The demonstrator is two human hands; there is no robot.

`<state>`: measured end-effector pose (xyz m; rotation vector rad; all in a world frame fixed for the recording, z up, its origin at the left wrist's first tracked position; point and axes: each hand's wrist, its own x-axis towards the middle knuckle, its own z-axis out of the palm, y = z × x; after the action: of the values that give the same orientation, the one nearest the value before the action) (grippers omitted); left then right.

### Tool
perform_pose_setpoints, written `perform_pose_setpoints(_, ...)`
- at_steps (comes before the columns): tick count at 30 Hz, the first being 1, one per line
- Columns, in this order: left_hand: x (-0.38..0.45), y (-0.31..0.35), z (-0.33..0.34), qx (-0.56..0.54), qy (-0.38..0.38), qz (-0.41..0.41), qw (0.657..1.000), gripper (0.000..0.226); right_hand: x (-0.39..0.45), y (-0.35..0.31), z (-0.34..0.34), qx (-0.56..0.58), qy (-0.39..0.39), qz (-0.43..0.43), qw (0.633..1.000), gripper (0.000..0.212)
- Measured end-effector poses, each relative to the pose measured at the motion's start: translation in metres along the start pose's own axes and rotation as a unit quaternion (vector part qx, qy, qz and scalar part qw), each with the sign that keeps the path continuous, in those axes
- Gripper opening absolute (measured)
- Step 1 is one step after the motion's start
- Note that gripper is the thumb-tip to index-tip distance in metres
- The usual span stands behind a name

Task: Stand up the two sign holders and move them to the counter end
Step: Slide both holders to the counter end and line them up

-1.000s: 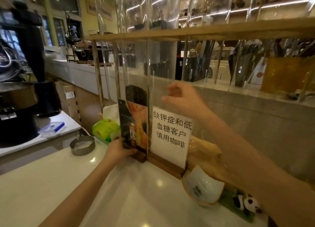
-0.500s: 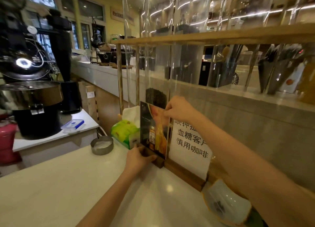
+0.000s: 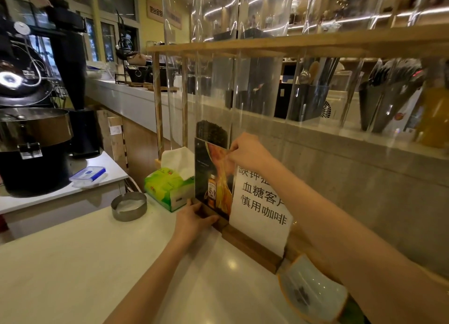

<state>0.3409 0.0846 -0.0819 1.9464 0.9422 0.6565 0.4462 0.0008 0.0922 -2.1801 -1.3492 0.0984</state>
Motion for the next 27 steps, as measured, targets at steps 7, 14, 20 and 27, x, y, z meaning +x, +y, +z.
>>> perform_pose_setpoints(7, -0.004, 0.007, 0.002, 0.024, -0.010, 0.019, 0.999, 0.032, 0.000, 0.000, -0.004, 0.013, -0.020, 0.016, 1.000, 0.018)
perform_pose_setpoints(14, -0.033, 0.023, 0.007, 0.159, -0.037, 0.119, 0.979, 0.025, -0.023, 0.002, -0.031, -0.068, -0.059, -0.040, 0.995, 0.037)
perform_pose_setpoints(20, -0.065, 0.030, 0.024, 0.247, -0.041, 0.197, 0.948, 0.034, -0.061, 0.029, -0.046, -0.083, -0.075, -0.031, 0.993, 0.027)
perform_pose_setpoints(27, -0.065, 0.034, 0.032, 0.299, -0.041, 0.198, 0.932, 0.034, -0.066, 0.033, -0.034, -0.055, -0.007, -0.036, 0.998, 0.022)
